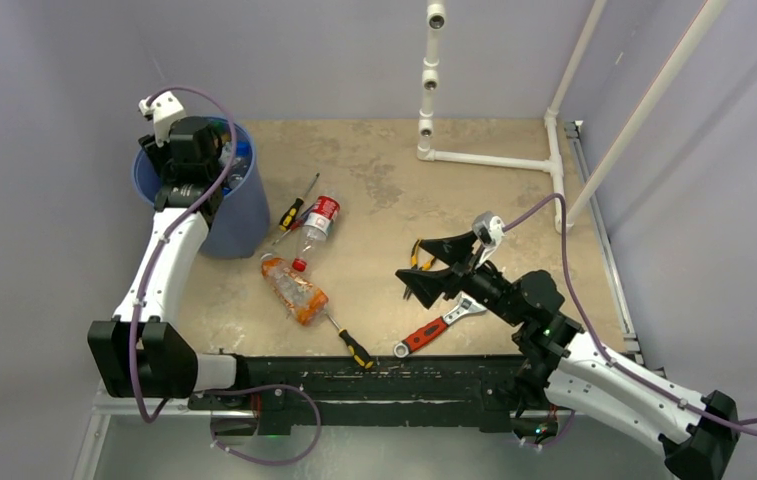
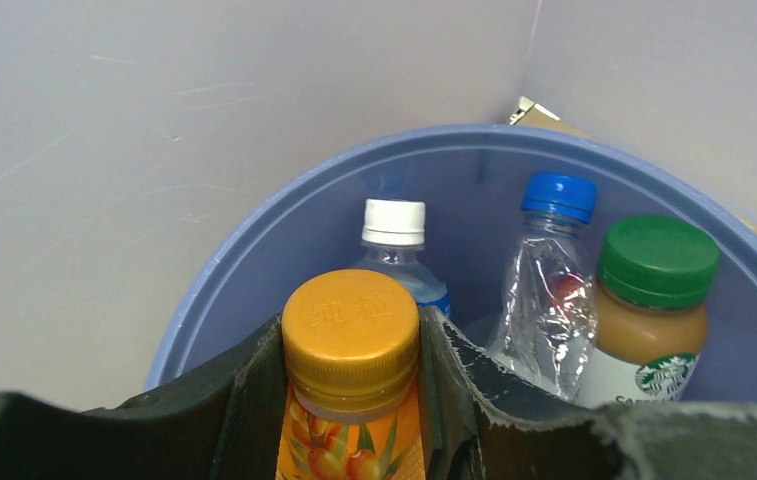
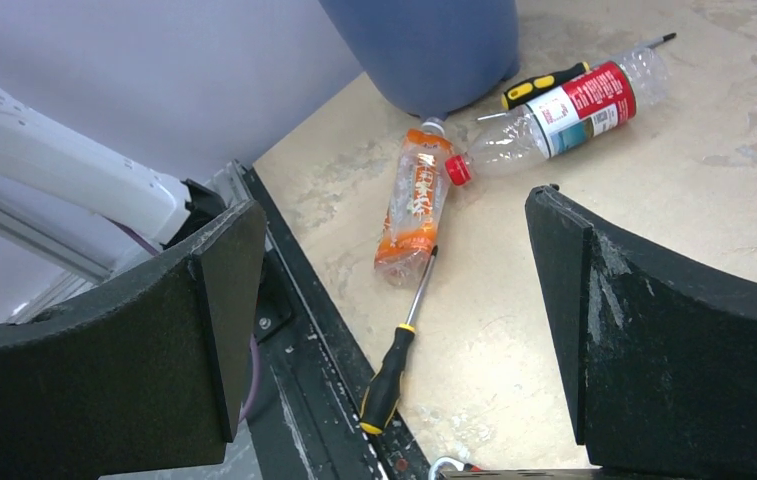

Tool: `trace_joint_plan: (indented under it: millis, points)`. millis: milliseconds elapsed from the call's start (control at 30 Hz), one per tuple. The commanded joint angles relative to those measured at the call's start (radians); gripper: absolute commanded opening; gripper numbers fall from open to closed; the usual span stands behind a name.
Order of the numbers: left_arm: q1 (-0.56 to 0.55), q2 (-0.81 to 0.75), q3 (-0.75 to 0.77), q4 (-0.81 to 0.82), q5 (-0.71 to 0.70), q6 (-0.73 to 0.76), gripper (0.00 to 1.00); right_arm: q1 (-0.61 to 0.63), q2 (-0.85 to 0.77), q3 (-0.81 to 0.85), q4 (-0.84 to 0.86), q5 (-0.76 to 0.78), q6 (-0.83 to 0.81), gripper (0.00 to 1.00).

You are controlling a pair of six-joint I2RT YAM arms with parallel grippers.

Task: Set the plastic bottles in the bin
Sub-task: Place the plastic bottle in the trash bin, then pick up the plastic bottle at the center of the board.

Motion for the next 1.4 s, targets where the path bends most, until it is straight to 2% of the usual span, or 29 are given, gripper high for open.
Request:
trace_joint_plan:
  millis: [0, 100, 233, 267, 467, 700, 800, 833, 1000, 1100, 1233, 1367]
  points:
    - [0.018, 0.027, -0.092, -0.069, 0.09, -0.125, 0.0, 0.004, 0.019, 0.009, 0.025, 0.003, -0.024, 0.99]
    - [0.018, 0.022, -0.101, -0.077, 0.097, -0.139, 0.01, 0.004, 0.026, 0.012, 0.018, 0.005, -0.026, 0.99]
    - [0.018, -0.008, -0.054, -0.099, 0.124, -0.149, 0.47, 0.004, 0.033, 0.015, 0.011, 0.011, -0.027, 0.99]
    - [0.018, -0.015, -0.033, -0.109, 0.126, -0.154, 0.56, 0.004, 0.035, 0.018, 0.01, 0.014, -0.027, 0.99]
    - [0.018, -0.051, 0.056, -0.156, 0.124, -0.171, 0.9, 0.004, 0.047, 0.026, 0.018, 0.027, -0.023, 0.99]
    - [-0.014, -0.139, 0.107, -0.16, 0.102, -0.168, 0.95, 0.004, 0.054, 0.031, 0.014, 0.034, -0.022, 0.99]
    - [-0.043, -0.201, 0.141, -0.158, 0.138, -0.172, 0.98, 0.004, 0.068, 0.036, 0.021, 0.037, -0.022, 0.99]
    - [-0.054, -0.224, 0.146, -0.156, 0.17, -0.18, 0.98, 0.004, 0.079, 0.038, 0.025, 0.038, -0.018, 0.99]
    - [-0.095, -0.315, 0.119, -0.151, 0.574, -0.213, 0.99, 0.004, 0.239, 0.088, 0.04, 0.046, 0.008, 0.99]
    - [-0.107, -0.344, 0.068, -0.162, 0.756, -0.227, 0.99, 0.005, 0.406, 0.152, 0.03, -0.051, -0.002, 0.98]
    - [-0.112, -0.396, -0.06, -0.163, 0.857, -0.241, 0.99, 0.024, 0.622, 0.225, 0.038, -0.142, -0.013, 0.96]
    - [-0.118, -0.479, -0.209, -0.11, 0.853, -0.243, 0.99, 0.114, 0.792, 0.328, 0.014, -0.108, -0.071, 0.97]
